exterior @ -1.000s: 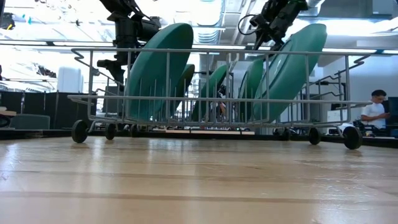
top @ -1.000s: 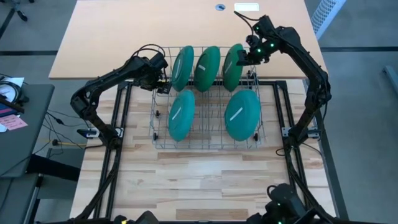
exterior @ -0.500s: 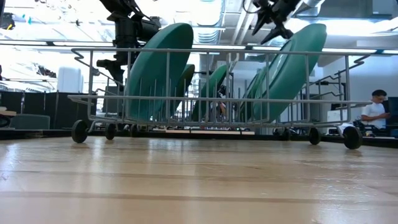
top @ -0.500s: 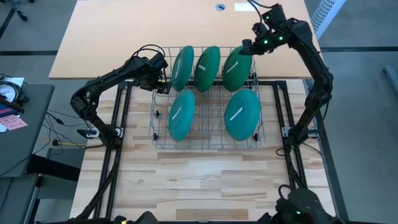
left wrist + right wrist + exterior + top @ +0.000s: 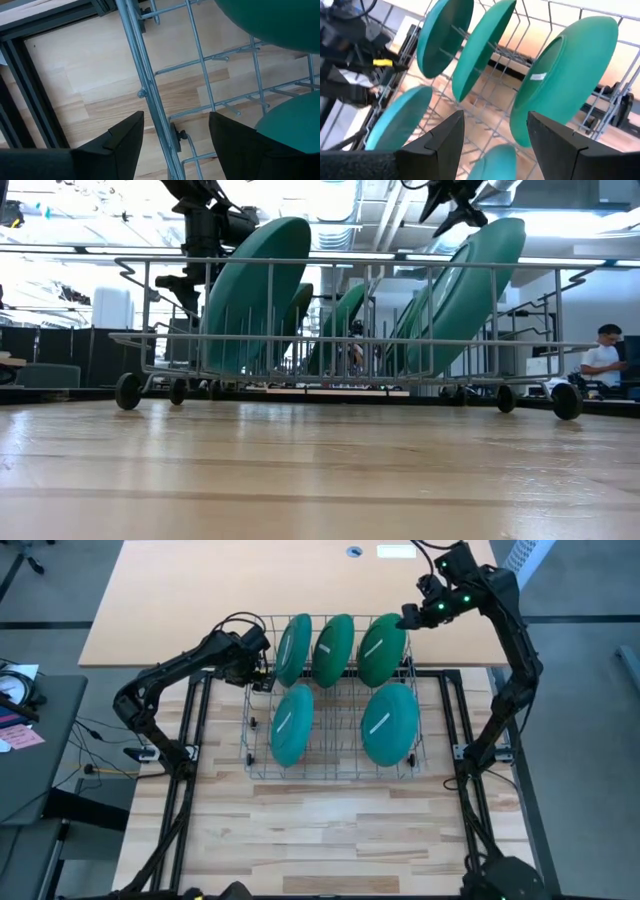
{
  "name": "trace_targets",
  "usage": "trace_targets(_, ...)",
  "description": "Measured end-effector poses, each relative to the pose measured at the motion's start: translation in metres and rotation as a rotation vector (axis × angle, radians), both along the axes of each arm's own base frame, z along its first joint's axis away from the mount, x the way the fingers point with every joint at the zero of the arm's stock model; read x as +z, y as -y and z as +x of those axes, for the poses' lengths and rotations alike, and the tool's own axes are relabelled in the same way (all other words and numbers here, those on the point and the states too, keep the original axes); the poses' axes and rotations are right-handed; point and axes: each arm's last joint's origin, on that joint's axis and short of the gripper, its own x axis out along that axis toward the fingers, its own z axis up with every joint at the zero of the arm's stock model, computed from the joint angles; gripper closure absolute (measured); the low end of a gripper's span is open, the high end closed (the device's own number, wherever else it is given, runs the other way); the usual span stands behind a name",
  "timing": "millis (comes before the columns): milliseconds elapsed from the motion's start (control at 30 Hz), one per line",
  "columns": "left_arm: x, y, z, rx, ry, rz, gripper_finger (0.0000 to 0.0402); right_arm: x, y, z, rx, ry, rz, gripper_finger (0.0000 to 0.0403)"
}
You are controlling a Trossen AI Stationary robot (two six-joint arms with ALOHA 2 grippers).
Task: Sort dishes
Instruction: Return to Home Position
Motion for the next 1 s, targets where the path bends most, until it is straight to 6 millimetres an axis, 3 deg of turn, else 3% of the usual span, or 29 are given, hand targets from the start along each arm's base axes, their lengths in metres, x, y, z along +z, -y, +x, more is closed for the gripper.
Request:
trace_targets(167,0.009,0.009,-0.004,-0.009,0.031,-0.02,0.0183,0.007,-0.018,-0.007,0.026,-0.016,0.012,0.0181)
trace_targets(700,0.081,0.065,-0.051,0.023,0.241,0.202,0.0183,0.049,-0.093,-0.048,0.034,0.083,-0.112,0.0202)
trace_targets(1000,0.12,0.108,-0.069,-0.097,0.488,0.362,0.0185,0.064,-0.142,-0.056,0.2,0.146,-0.194,0.022)
